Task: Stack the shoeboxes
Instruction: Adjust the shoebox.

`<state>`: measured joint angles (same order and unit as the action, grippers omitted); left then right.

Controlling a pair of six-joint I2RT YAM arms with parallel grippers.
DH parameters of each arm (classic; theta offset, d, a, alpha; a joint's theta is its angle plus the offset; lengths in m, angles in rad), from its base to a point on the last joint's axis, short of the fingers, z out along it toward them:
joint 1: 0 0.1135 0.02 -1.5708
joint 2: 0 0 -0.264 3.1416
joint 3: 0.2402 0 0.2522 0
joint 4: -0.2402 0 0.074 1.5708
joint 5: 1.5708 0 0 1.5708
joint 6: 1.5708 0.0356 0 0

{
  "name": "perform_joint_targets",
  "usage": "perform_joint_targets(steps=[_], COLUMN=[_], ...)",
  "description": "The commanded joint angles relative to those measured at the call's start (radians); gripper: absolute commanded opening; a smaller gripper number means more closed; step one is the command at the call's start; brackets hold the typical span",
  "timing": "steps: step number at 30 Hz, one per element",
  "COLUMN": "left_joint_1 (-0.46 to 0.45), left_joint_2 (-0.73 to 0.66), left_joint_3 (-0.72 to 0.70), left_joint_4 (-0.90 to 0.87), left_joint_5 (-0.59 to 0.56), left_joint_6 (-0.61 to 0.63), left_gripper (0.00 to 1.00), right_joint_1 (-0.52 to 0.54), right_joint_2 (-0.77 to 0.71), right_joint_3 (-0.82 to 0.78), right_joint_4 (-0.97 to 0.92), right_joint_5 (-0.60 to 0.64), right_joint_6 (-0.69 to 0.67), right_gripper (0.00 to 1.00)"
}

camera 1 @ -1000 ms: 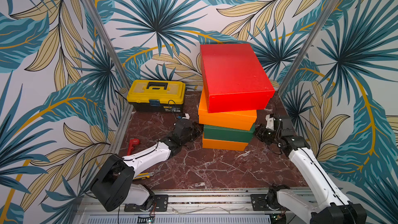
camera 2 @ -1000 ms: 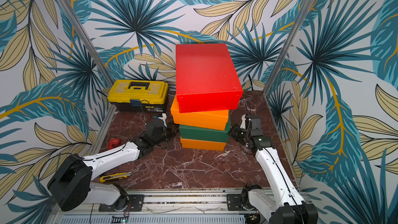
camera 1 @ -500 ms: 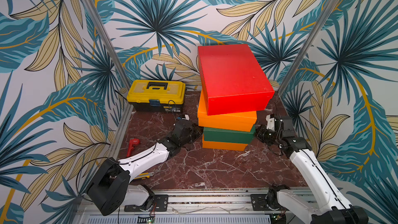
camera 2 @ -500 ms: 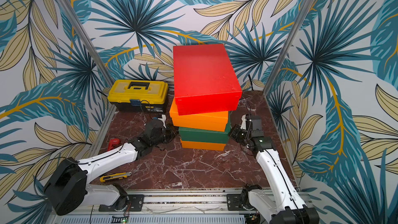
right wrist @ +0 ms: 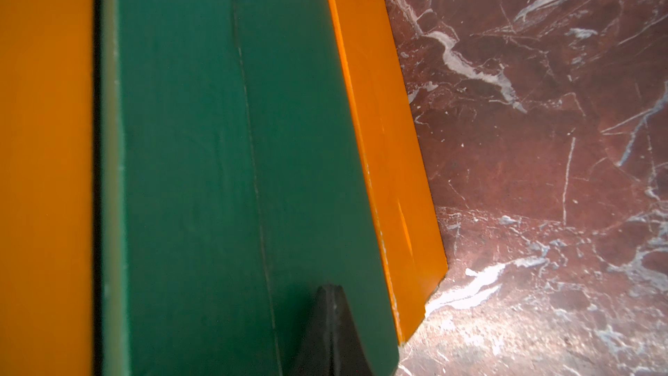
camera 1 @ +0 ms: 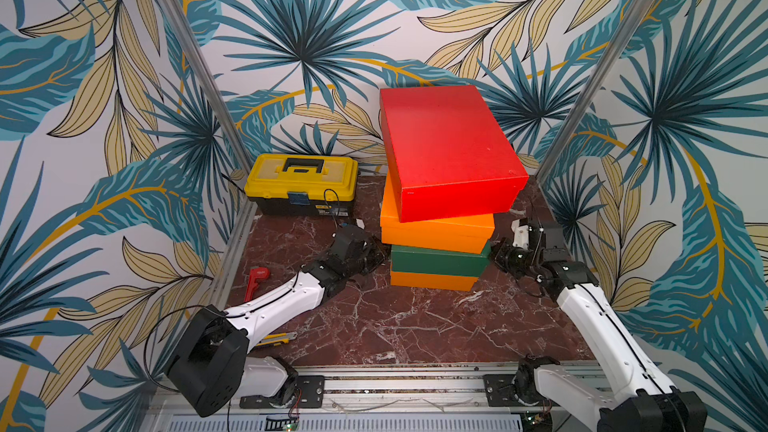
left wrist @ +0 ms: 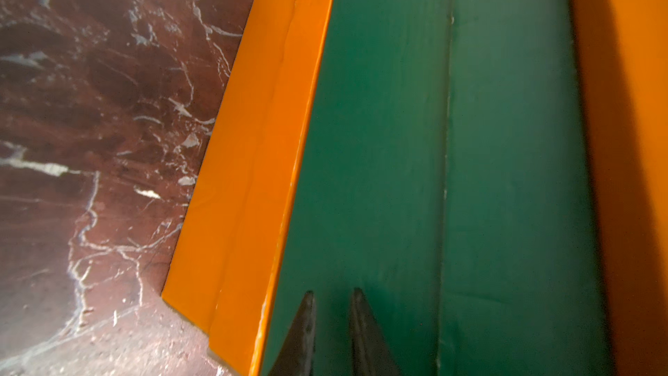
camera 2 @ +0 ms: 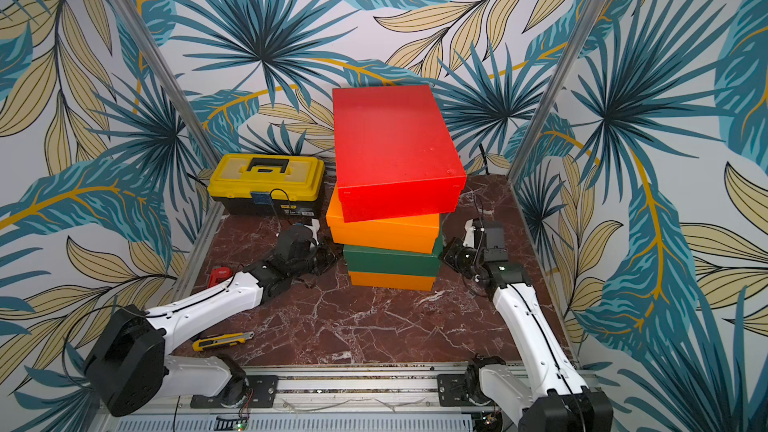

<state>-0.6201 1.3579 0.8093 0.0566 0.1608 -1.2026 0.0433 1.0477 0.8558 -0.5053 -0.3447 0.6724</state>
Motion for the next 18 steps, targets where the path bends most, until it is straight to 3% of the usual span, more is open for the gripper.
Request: perform_joint_targets(steps=[1,11,18], left_joint_1=[-0.019,-0.012,0.024], left_joint_2=[0.035,0.035,-0.007], left_joint_3=[0.06,0.042,0.001], left_joint_4=[0.017,0.018,0.017], left_joint_5=[0.101,0.096,0.094], left_joint_6=[0.03,0.028,0.026], left_gripper=[0.2,0.2,0.27], right_joint_1=[0.016,0.015,0.015], right_joint_2=[0.017,0.021,0.005], right_joint_3=[0.022,0.019,0.018], right_joint_4=[0.062,0.068,0.041], right_joint_5=[-0.103,-0.112,-0.095], right_joint_6=[0.02,0.019,0.008], right_gripper=[0.0,0.0,0.0])
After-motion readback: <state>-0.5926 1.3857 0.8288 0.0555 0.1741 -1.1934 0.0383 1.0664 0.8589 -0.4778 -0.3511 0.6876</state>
